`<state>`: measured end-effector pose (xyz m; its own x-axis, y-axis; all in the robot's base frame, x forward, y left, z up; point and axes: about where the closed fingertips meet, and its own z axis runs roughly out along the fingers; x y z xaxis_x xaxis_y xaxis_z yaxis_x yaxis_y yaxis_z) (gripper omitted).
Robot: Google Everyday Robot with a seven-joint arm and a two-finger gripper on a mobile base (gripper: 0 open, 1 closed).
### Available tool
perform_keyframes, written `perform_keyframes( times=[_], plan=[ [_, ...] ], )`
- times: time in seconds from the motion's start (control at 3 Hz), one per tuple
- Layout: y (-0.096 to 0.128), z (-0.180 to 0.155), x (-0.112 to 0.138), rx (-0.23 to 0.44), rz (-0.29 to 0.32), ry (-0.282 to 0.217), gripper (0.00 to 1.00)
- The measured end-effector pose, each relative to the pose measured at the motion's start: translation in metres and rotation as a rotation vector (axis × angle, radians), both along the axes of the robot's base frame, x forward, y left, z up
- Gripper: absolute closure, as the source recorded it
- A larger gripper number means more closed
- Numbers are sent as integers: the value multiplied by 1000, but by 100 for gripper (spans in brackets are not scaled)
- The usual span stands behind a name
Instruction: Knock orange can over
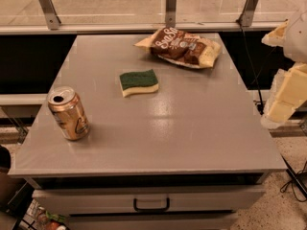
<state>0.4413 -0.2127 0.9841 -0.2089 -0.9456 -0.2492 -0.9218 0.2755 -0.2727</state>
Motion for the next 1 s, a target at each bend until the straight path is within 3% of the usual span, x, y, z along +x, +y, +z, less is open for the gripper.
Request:
perform_keyframes(
  times=[0.33,1.0],
  plan=[
    [4,-15,7,112,25,-11,0],
    [53,-36,22,488,112,-60,0]
  ],
)
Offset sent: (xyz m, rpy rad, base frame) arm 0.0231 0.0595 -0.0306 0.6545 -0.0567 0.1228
